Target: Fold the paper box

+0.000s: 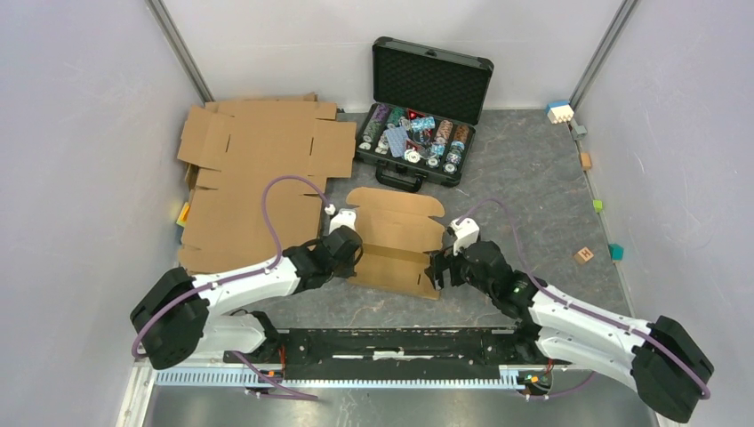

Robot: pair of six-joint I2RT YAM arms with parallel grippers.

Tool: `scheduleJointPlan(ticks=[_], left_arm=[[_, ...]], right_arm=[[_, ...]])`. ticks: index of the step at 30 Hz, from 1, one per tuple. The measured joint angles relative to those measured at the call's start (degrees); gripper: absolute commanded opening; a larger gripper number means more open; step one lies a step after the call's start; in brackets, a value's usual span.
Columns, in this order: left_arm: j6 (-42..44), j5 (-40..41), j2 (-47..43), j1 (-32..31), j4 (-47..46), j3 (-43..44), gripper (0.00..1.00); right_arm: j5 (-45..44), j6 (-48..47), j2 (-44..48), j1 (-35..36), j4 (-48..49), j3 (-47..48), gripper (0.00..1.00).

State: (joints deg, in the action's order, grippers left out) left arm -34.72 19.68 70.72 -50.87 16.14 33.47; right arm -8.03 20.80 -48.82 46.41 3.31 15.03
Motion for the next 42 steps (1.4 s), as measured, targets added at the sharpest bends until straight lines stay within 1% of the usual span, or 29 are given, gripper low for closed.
scheduleJointPlan(ticks=[3,6,14,19,25,30,35,38,42], left_arm=[[-0.2,1.9,-0.1,0.0,-0.2,-0.1,0.08],[-0.3,3.0,0.0,0.0,-0.3,-0.1,0.08],[-0.4,4.4,0.3,0.0,-0.3,-0.1,0.08],[-0.4,4.4,0.3,0.0,-0.3,-0.1,0.08],[-0.4,4.3,0.3,0.0,-0.4,-0.1,0.08],[-0.4,4.2,0.3,0.0,-0.5,-0.1,0.08],[-0.4,4.2,0.3,0.0,-0.5,-0.1,0.08],[-0.3,4.2,0.3,0.0,-0.5,-0.1,0.08],[-0.3,4.2,0.3,0.0,-0.5,-0.1,0.07]], right_arm=[[-2.0,-0.3,-2.3,0.4,-2.2,1.1,0.98],[-4.9,-1.0,-2.2,0.4,-4.7,1.6,0.98],[-11.1,-3.3,2.3,0.4,-9.5,1.9,0.98],[-13.7,-4.3,0.3,0.4,-11.0,2.0,0.87],[-15.0,-4.7,-3.1,0.3,-10.3,3.8,0.84],[-15.3,-5.5,-9.3,0.3,-7.2,8.5,0.83],[-14.9,-5.7,-13.8,0.3,-4.3,9.8,0.82],[-13.5,-5.8,-14.0,0.3,-3.1,9.8,0.81],[-9.4,-6.3,-14.0,0.2,-1.0,9.7,0.81]])
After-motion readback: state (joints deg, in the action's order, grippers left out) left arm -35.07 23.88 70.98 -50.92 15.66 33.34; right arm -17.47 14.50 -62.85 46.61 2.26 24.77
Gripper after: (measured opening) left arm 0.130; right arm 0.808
